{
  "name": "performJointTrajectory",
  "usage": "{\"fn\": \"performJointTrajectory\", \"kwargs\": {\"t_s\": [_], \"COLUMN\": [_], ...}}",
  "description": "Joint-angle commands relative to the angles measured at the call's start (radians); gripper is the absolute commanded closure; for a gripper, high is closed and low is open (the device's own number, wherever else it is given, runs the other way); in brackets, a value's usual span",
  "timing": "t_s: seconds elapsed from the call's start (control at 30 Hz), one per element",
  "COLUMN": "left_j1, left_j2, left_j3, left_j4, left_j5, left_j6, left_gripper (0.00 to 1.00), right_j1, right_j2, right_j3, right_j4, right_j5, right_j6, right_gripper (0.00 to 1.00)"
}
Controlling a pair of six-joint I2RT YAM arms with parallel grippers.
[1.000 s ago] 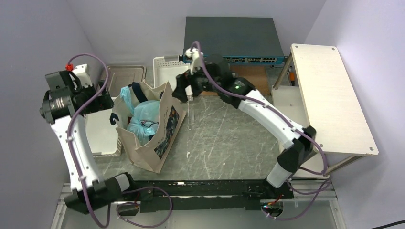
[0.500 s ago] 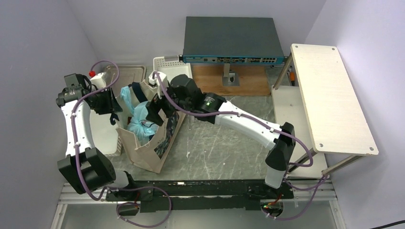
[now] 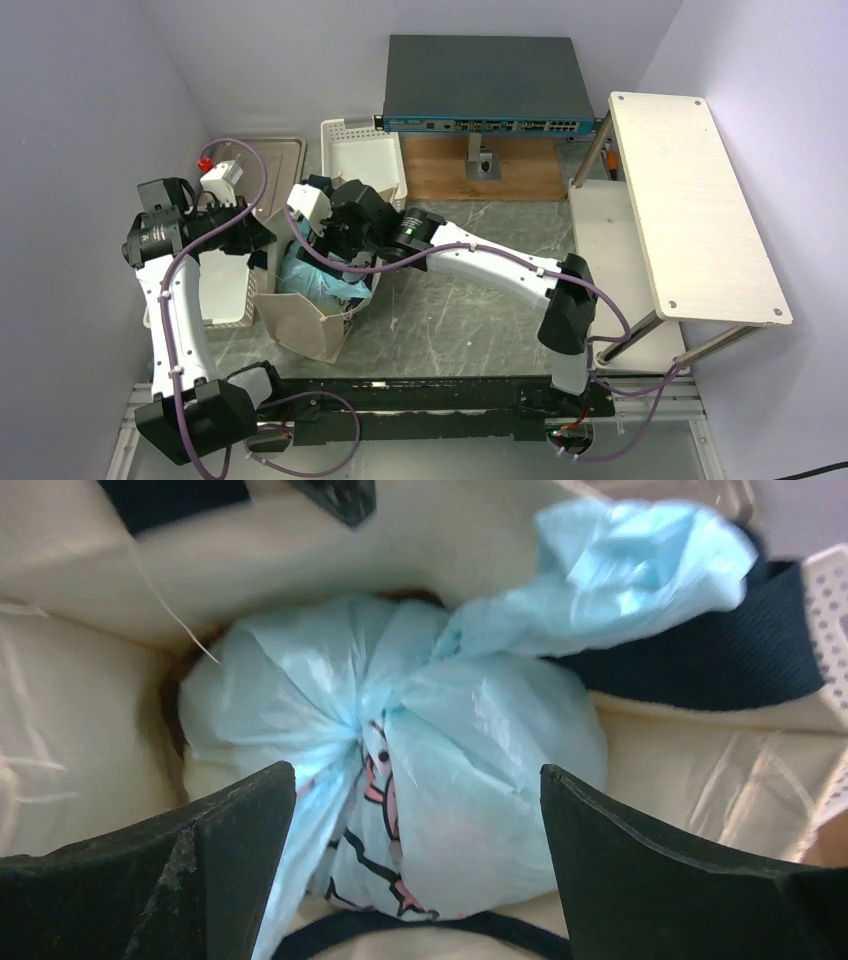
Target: Untie the knot of the grocery bags and take out the mixed food
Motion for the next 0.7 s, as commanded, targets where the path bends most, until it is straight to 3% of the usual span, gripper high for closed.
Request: {"fn": "performJointTrajectory", "kwargs": {"t_s": [0.0, 0.2, 0.4, 0.67], "left_j1": [-0.003, -0.029, -0.056, -0.060], "left_j2": [-0.038, -0.057, -0.059, -0.068], "left_j3": [-0.006, -0.006, -0.001, -0.001], "left_j4": [0.023, 0.033, 0.058, 0.075], "left_j5": [0.080, 0.126, 0.152, 0.169], "left_j6": [0.003, -0.016, -0.066, -0.118], "left_gripper": [1.00, 1.00, 1.00, 1.00], "right_j1": [-0.019, -0.052, -0.032, -0.007], "right_j2": [-0.026, -0.100, -0.102, -0.079], "right_j3": [0.001, -0.124, -0.163, -0.209], "right_j4": [-0.078, -0.065, 0.075, 0.253], "right_j5": [0.054, -0.004, -0.072, -0.129], "right_j6": [-0.033, -0.025, -0.133, -0.265], "right_gripper": [0.06, 0.02, 0.01, 0.14]}}
